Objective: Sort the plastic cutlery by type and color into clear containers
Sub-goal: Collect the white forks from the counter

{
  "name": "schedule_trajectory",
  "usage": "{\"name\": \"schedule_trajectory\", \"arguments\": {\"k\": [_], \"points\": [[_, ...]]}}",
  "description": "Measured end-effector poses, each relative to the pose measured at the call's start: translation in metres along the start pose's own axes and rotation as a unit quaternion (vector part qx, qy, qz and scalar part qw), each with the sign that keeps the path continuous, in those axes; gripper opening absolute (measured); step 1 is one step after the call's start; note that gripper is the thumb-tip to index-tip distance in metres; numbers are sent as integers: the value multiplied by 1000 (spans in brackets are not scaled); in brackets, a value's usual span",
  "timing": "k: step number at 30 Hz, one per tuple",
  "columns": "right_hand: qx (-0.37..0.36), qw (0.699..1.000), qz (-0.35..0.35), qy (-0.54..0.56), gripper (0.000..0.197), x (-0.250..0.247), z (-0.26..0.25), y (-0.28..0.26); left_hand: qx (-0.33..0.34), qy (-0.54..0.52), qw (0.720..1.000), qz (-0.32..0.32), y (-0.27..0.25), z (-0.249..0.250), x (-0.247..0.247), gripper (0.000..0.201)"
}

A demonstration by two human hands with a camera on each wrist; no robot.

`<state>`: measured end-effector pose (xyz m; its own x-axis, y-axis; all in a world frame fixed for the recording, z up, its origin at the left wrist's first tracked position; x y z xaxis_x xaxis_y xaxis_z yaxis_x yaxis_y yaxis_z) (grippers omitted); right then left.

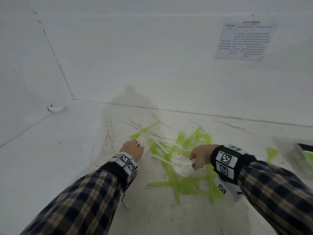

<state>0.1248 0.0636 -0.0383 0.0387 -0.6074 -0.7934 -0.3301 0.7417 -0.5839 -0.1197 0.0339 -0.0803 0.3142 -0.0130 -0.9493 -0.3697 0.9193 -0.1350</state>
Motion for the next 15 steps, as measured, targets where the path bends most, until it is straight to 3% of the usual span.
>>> {"name": "schedule_trajectory", "arguments": {"k": [2, 5, 7, 9, 12, 15], "points": [[19, 999, -5, -32, 38, 0, 3, 5, -26, -33, 999, 7, 0, -5, -3, 17], [7, 999, 10, -47, 17, -5, -3, 3, -41, -70, 996, 20, -1, -10, -9, 22], [5, 998, 56, -28, 34, -7, -5, 4, -54, -106, 993, 21, -2, -13, -10, 27], [-17, 991, 130, 25, 26, -10, -8, 8, -59, -148, 987, 25, -2, -14, -10, 32], [-91, 960, 220, 145, 17, -12, -16, 15, -62, -266, 962, 24, -4, -14, -7, 30], [-183, 957, 177, 141, 15, -3, -37, 13, -78, -348, 934, -1, -12, -14, -7, 23]]}}
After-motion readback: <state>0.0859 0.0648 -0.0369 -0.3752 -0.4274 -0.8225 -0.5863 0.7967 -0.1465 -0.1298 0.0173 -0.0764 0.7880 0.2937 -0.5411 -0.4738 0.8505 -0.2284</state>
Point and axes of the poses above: each hand's wrist, its own y-axis towards the middle knuckle, its own x-axis out of the palm, z = x × y, the point moved 3 cm from there along y, towards the middle knuckle, and after that the axes turned 12 degrees about y, right-handed, at the moved point
